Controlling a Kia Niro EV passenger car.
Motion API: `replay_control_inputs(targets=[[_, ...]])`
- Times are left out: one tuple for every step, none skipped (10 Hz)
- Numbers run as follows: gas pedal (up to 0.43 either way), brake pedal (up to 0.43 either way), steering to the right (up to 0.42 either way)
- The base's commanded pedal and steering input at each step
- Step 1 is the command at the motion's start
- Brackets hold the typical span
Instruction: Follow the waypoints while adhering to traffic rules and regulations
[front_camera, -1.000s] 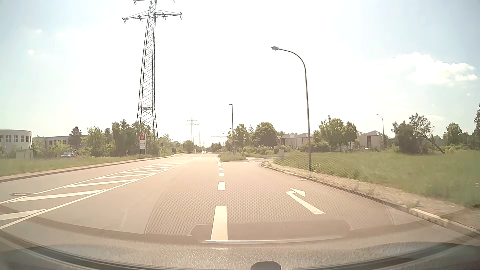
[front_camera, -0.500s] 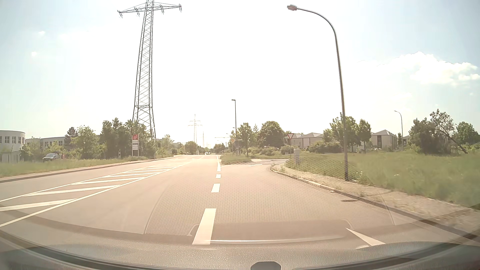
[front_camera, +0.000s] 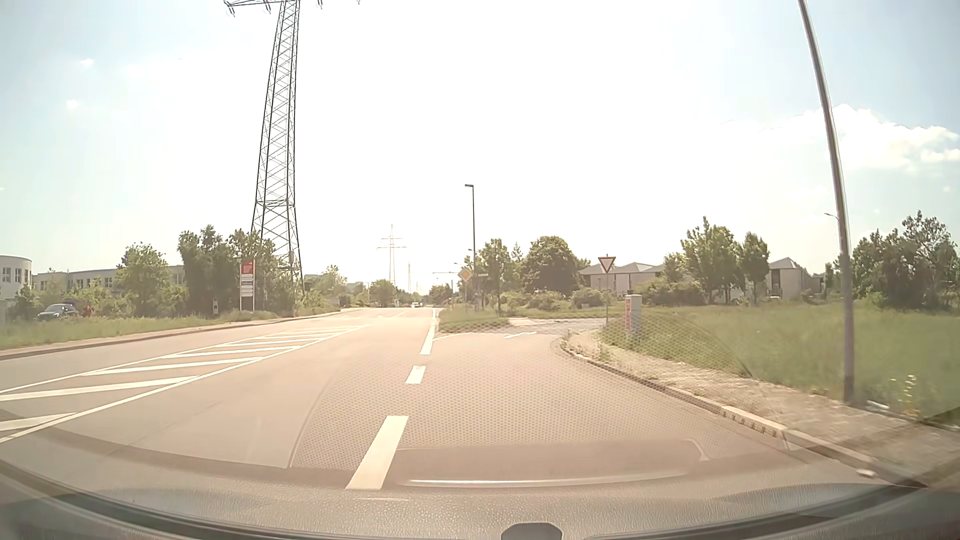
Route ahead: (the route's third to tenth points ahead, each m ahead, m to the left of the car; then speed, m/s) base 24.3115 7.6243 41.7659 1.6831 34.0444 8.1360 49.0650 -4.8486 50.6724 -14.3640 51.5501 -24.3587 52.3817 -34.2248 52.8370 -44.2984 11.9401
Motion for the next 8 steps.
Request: replay_control_inputs(targets=[[0.0, 0.03, 0.003], [0.0, 0.055, 0.002], [0.0, 0.067, 0.003], [0.0, 0.079, 0.005], [0.0, 0.104, 0.008], [0.0, 0.14, 0.011], [0.0, 0.171, 0.016], [0.0, 0.195, 0.022]])
